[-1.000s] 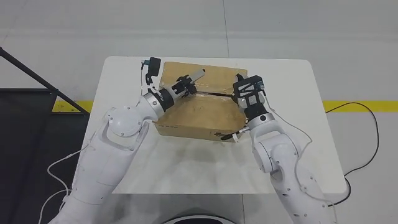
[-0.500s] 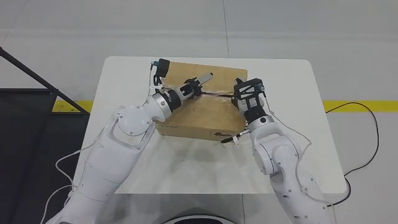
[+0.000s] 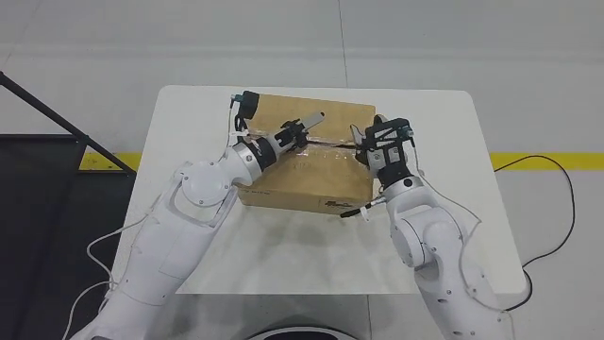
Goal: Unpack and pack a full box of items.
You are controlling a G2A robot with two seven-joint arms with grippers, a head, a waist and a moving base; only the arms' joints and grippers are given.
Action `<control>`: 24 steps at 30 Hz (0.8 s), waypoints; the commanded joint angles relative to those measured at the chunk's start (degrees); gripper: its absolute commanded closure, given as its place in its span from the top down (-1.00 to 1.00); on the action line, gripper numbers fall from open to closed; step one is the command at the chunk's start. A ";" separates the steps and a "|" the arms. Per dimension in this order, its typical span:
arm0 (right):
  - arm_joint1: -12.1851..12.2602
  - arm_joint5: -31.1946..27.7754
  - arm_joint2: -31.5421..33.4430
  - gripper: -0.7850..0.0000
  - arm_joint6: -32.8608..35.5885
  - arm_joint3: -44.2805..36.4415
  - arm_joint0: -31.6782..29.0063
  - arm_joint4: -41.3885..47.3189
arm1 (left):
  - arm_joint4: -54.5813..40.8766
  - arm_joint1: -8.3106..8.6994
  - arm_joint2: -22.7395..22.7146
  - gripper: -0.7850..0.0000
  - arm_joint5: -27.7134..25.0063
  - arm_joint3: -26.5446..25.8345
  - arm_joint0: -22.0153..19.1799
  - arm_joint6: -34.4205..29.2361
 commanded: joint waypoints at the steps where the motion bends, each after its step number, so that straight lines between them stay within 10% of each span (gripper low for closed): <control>1: 0.03 0.10 0.79 0.00 -0.21 -0.61 -0.46 0.47 | 0.00 -0.04 0.16 1.00 0.03 -0.21 0.00 0.08; 24: 0.71 -4.44 13.36 0.73 -6.82 -7.15 -11.06 15.68 | 1.34 -1.28 5.10 1.00 -0.16 -0.84 -1.57 3.04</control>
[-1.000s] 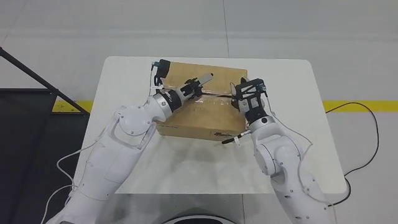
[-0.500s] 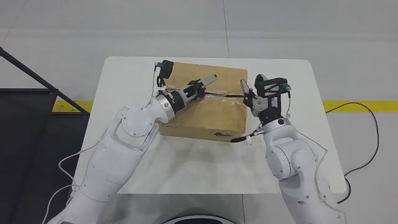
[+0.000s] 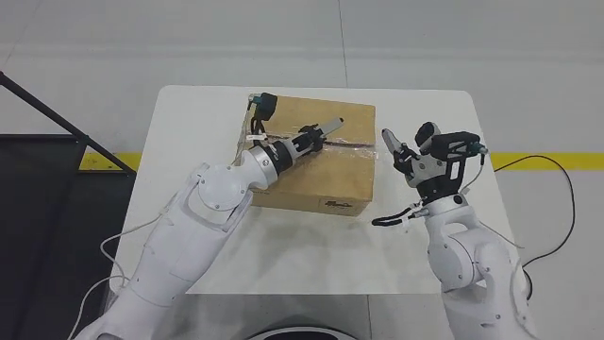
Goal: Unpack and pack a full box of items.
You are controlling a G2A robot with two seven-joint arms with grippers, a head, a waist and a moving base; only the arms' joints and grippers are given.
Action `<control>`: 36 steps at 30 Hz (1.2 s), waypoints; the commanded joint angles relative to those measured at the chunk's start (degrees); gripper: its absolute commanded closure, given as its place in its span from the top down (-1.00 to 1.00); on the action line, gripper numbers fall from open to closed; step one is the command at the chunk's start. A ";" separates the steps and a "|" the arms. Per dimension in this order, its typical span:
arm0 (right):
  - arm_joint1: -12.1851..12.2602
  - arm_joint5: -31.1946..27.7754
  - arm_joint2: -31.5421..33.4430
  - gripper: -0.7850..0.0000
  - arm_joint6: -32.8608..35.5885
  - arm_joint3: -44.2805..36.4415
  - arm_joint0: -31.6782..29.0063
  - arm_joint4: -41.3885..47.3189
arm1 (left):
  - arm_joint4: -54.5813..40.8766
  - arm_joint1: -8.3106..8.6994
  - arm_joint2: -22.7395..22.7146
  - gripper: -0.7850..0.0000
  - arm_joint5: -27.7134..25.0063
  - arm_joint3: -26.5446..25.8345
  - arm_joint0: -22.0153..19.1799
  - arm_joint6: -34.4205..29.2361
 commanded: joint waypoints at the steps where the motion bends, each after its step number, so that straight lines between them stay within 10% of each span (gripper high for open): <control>1: 0.07 -0.65 0.83 0.76 -0.29 -0.09 -0.71 0.98 | 0.29 -0.23 0.59 1.00 -0.61 -0.13 -0.15 1.69; 5: 0.23 -2.31 2.59 1.00 -0.70 -0.22 -2.03 3.46 | -0.13 -0.87 2.28 1.00 -0.76 0.24 -0.59 4.40; 36: 1.49 -12.00 12.95 1.00 0.19 3.20 -6.85 18.94 | -0.61 -6.84 14.61 1.00 -0.85 8.41 -6.43 14.78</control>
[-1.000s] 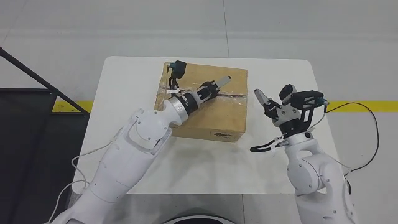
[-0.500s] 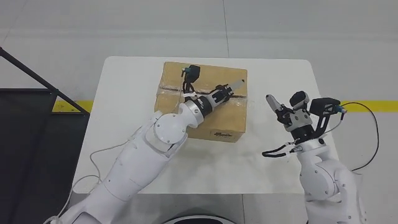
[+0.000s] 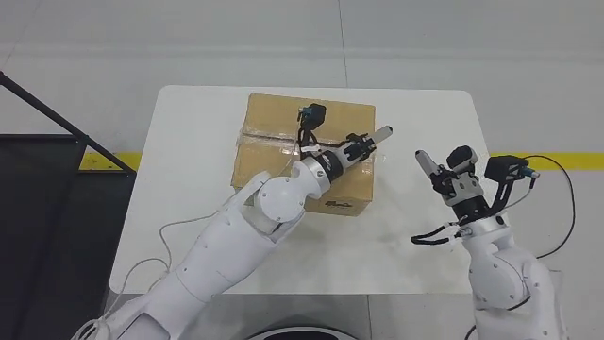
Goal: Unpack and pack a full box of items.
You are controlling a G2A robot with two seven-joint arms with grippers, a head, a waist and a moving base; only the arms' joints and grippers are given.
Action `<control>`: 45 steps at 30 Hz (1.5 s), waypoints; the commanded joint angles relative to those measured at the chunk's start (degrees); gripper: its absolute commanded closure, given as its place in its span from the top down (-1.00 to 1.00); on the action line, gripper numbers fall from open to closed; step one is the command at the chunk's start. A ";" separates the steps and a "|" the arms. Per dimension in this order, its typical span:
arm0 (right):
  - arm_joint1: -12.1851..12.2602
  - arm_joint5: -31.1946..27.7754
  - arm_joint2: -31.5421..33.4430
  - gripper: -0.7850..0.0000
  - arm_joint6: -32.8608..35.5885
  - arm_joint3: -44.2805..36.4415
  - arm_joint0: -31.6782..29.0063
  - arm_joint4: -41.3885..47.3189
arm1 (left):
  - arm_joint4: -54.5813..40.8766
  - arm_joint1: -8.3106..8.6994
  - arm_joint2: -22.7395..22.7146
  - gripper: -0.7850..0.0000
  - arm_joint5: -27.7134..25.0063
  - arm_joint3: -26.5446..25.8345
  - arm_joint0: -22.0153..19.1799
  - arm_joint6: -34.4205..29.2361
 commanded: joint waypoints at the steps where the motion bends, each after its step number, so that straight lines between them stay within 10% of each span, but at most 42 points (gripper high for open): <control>1: 0.06 0.42 0.36 1.00 2.07 0.93 0.88 2.63 | -0.14 -0.13 -0.39 1.00 -0.43 -0.59 0.15 0.51; 8: 0.46 -0.58 1.51 1.00 14.76 6.56 8.64 21.70 | 1.50 1.65 -9.37 1.00 -1.26 -11.37 5.59 0.43; 17: 1.09 -3.84 -3.29 1.00 35.16 17.07 21.05 43.77 | 4.56 5.33 -31.92 1.00 -1.82 -30.19 21.66 -1.81; 27: -0.54 0.59 -17.99 1.00 46.62 32.02 35.65 61.13 | 2.22 6.77 -50.69 1.00 -6.73 -32.50 36.55 -0.37; 45: -6.91 2.89 -40.31 1.00 38.50 50.21 52.46 62.14 | -2.27 7.07 -54.61 1.00 -10.31 -28.80 41.04 -1.23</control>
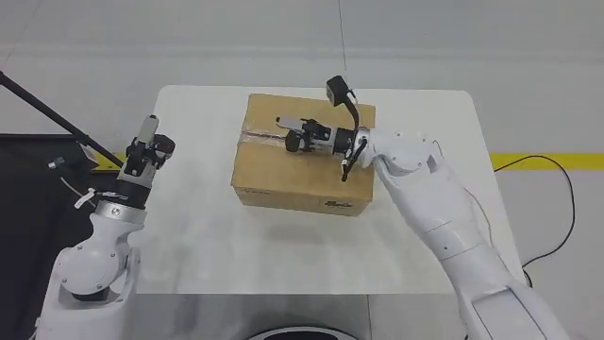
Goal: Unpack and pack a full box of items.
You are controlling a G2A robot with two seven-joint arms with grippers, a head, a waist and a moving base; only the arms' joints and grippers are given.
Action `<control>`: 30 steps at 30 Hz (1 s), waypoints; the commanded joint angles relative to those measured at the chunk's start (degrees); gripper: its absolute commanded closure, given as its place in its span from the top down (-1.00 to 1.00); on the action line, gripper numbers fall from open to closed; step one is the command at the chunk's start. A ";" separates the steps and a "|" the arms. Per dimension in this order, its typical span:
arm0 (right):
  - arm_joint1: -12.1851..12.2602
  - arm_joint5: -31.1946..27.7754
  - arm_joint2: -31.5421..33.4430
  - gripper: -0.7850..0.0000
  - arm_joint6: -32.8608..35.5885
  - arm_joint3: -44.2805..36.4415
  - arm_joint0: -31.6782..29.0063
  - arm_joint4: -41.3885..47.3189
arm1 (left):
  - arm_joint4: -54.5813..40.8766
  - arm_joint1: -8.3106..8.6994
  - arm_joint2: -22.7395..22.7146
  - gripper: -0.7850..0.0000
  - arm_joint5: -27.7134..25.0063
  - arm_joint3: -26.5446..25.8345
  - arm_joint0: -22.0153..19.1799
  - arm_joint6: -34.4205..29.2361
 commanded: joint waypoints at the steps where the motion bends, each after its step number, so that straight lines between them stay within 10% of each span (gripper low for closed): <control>1: -0.19 0.19 -0.21 1.00 -0.10 1.42 0.63 0.20 | -0.09 0.05 0.07 1.00 0.02 0.29 -0.31 -0.34; 30: 5.50 3.00 15.51 1.00 8.76 -5.93 -8.99 1.05 | 1.97 0.70 3.78 1.00 3.30 1.68 -7.18 -2.55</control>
